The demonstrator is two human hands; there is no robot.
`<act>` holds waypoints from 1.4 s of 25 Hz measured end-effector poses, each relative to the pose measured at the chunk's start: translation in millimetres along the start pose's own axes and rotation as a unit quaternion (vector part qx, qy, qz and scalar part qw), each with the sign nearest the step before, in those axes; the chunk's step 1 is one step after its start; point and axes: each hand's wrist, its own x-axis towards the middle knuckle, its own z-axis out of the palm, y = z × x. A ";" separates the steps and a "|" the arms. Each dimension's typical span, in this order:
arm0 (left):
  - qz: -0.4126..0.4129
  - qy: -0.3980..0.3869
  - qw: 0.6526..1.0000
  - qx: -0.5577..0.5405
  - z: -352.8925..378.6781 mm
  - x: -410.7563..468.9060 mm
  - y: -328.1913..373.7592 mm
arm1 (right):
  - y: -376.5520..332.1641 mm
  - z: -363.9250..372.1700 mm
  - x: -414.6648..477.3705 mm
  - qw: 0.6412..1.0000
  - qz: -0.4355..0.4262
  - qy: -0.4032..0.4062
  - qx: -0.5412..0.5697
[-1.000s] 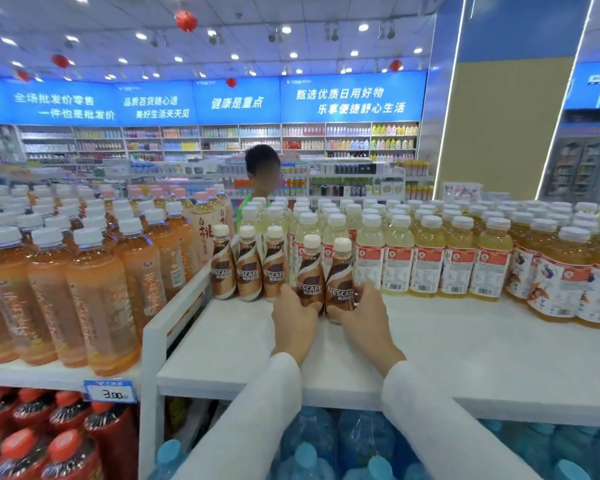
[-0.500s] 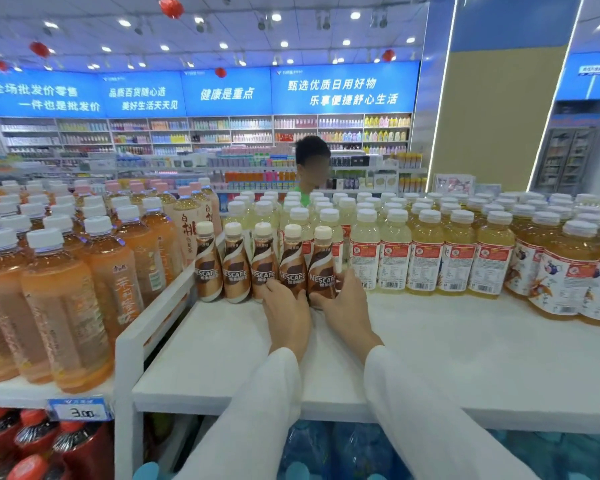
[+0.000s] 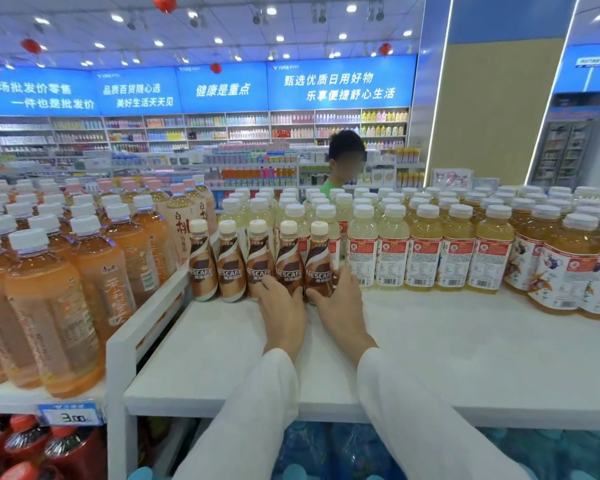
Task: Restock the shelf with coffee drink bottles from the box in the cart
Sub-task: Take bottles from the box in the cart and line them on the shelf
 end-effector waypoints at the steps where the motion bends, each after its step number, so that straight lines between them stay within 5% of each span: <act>1: -0.002 -0.001 1.000 -0.003 0.7 0.7 -0.9 | -0.4 0.3 -0.1 1.000 0.001 0.001 0.000; 14: -0.002 -0.060 0.998 0.018 -44.7 -49.3 -5.1 | 1.2 -52.8 -61.7 0.996 0.037 -0.064 -0.041; 20: 0.040 0.029 0.998 -0.040 -128.7 -156.9 -17.7 | -3.2 -128.4 -175.4 0.994 0.000 -0.095 0.049; 24: -0.035 0.107 0.990 -0.080 -185.9 -242.7 -47.3 | 19.8 -123.2 -258.4 0.983 -0.026 -0.106 0.145; 29: -0.162 0.174 0.970 -0.057 -245.6 -351.5 -114.2 | 58.0 -62.9 -352.0 0.929 -0.012 -0.354 0.108; 35: -0.315 0.274 0.907 -0.057 -303.0 -465.8 -182.8 | 66.8 -14.9 -454.0 0.887 -0.023 -0.459 0.047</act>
